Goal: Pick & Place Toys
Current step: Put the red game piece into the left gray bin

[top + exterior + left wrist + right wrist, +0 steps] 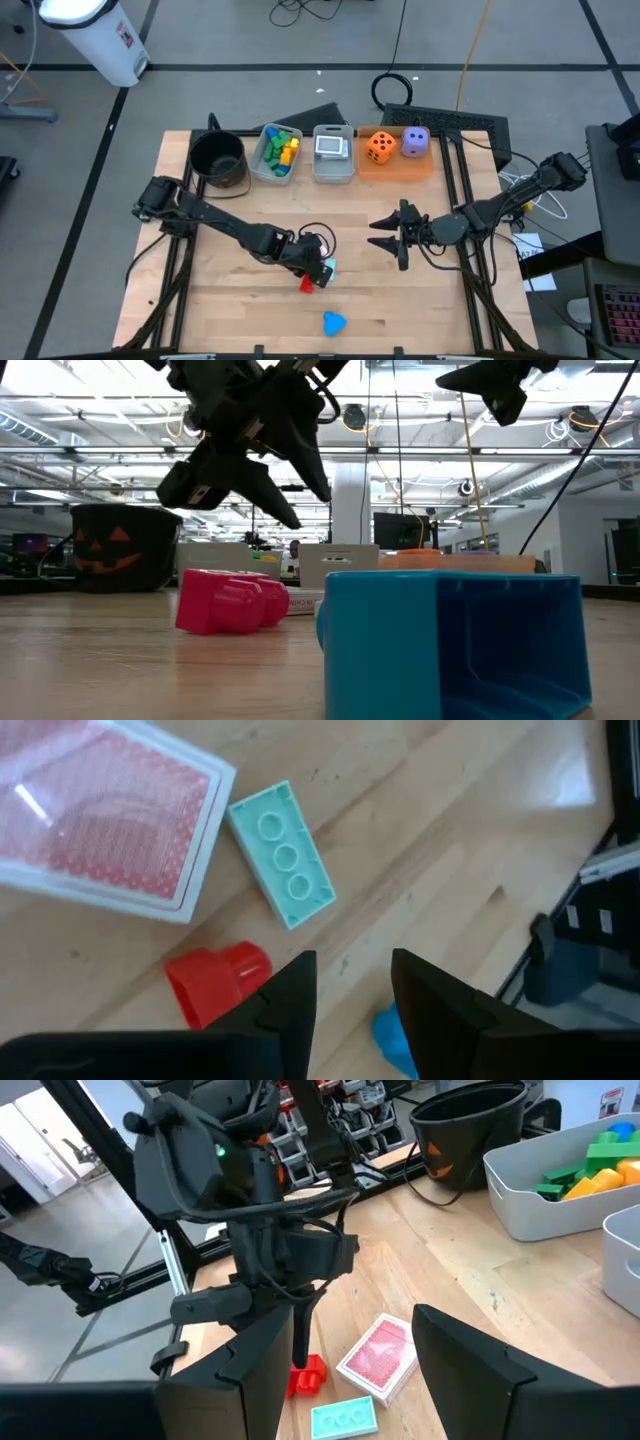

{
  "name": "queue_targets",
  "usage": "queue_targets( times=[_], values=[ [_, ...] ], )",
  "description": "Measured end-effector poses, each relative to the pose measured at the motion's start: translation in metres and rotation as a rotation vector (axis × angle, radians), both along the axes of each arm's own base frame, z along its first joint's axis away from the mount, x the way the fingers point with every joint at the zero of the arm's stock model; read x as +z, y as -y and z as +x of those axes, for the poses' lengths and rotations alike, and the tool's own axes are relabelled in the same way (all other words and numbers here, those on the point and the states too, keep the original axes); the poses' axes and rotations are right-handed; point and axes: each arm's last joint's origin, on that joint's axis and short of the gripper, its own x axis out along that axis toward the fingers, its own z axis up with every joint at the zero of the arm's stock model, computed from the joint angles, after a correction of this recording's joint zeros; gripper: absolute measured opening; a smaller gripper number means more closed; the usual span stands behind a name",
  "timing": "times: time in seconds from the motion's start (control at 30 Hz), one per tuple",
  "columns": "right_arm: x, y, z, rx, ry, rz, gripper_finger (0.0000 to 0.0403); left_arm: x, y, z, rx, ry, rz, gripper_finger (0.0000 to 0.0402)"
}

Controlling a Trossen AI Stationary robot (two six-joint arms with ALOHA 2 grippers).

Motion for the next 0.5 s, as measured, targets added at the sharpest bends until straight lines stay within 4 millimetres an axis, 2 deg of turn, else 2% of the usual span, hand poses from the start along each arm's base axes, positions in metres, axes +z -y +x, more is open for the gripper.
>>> queue_targets(
  times=[0.2,0.5],
  values=[
    [0.0,0.0,0.0,0.0,0.0,0.0,0.0196,-0.001,-0.0039,0.0001,-0.004,-0.017,-0.005,0.0161],
    [-0.002,0.0003,-0.0005,-0.001,-0.02,-0.01,0.0196,-0.001,-0.0025,-0.0004,-0.028,-0.021,-0.017,0.0256]
  ],
)
